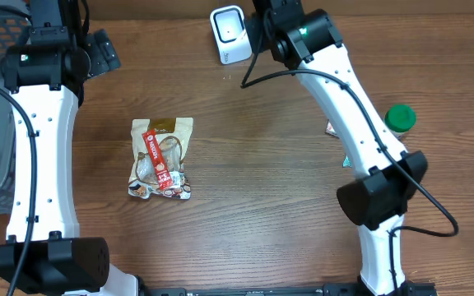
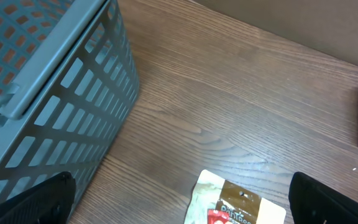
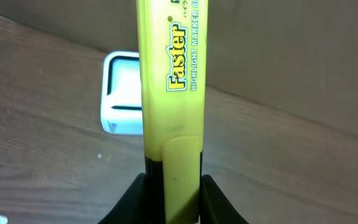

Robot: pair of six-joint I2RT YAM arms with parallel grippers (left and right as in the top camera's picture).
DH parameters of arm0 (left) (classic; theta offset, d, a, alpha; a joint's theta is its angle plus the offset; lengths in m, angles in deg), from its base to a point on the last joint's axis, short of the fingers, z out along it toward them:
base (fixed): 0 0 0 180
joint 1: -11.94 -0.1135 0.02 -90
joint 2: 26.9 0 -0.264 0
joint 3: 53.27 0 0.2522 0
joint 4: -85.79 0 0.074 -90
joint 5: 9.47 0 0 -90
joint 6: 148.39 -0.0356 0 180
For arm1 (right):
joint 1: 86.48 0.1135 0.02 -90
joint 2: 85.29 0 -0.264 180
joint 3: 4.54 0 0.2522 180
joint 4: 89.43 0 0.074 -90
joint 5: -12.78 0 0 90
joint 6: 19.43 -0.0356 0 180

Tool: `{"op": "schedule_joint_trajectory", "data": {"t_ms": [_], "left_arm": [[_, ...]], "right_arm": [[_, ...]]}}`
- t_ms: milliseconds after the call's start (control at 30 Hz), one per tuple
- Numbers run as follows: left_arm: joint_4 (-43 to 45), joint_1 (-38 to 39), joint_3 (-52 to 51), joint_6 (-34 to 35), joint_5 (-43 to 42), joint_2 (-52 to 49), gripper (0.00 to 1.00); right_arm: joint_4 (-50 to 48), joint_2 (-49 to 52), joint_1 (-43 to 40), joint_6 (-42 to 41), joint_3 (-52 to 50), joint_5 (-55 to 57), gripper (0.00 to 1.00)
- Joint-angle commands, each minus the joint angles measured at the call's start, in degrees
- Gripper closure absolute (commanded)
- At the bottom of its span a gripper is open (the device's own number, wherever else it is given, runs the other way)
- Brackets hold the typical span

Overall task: Scan the item barcode
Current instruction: 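Carry the highlighter up to the white scanner window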

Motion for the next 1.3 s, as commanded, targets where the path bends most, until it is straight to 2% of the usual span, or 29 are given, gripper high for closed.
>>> {"op": "schedule_joint_trajectory", "data": {"t_ms": [0, 200, 400, 867, 1267], "left_arm": [[0.2, 0.1, 0.4, 0.8, 0.8, -0.5, 0.0], [0.2, 0.1, 0.4, 0.8, 0.8, -0.5, 0.0], [0.2, 0.1, 0.4, 0.8, 0.8, -0.5, 0.0], [0.2, 0.1, 0.4, 0.8, 0.8, -0.5, 0.0], [0.2, 0.1, 0.4, 0.8, 0.8, -0.5, 0.0]], "right_arm": [[-1.2, 5.5, 0.0, 2.8, 1.0, -1.6, 0.97], [-9.0, 14.3, 0.1, 11.3, 1.0, -1.2, 0.97], [-16.7, 19.8, 0.2, 11.3, 1.0, 1.9, 0.97], [-25.9, 22.4, 0.9, 14.1, 1.0, 1.7, 0.97], [-23.2, 23.1, 1.0, 15.5, 1.0, 1.7, 0.97]]}}
